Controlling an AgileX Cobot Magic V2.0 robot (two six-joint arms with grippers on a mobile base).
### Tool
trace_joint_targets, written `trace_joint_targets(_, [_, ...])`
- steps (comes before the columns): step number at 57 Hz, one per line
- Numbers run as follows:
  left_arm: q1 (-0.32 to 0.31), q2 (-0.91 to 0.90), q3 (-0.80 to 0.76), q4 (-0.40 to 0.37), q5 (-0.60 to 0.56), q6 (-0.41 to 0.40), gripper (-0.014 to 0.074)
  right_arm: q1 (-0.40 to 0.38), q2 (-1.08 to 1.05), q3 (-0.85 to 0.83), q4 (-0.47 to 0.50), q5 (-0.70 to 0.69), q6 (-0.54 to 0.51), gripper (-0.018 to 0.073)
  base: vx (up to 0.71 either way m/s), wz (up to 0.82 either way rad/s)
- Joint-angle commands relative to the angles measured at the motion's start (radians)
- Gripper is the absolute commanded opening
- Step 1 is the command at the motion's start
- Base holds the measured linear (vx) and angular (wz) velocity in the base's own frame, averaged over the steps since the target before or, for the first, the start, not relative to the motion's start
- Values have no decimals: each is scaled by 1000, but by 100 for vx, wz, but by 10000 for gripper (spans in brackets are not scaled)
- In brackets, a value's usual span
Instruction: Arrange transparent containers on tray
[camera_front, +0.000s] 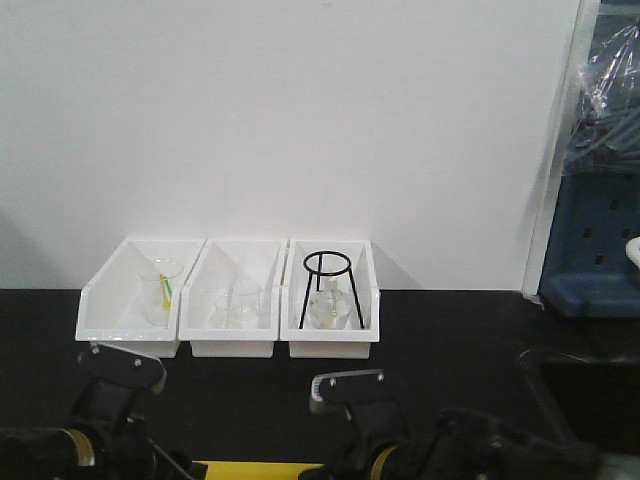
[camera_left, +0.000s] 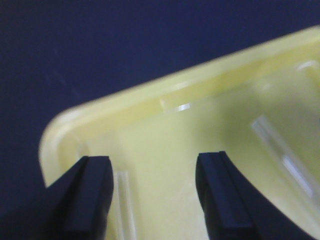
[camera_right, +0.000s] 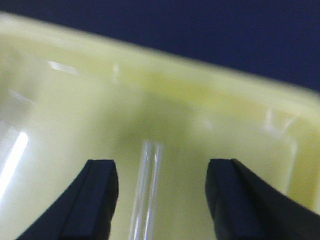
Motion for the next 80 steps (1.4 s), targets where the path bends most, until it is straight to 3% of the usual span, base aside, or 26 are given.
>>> trace_joint_targets(1, [-6,-140,-31,43,-51,-1,491,-3,-180,-28,-84,-33,-14,396,0,0])
trace_joint_targets(17, [-6,-545,-25,153,-30,-2,475,-3,-600,-28,-174,179,-35,135,0,0])
trace_joint_targets(27, [-6,-694,-25,178,92,-5,345,-3,-759,-28,-174,239,-85,-15,0,0])
trace_joint_targets(41, [-6,-785,-26,177,130,-13,90,-3,-787,-28,-169,244,-78,-12,0,0])
trace_joint_targets(50, [-6,-794,-26,178,130,-12,-3,-3,-783,-28,-169,244,-78,-13,0,0])
trace_joint_targets(73, [-6,-792,-26,179,130,-11,-8,-3,-783,-28,-169,244,-78,-13,0,0])
trace_joint_targets(80, [-6,-806,-25,263,166,-12,-6,-3,-783,-28,-169,244,-78,-13,0,0])
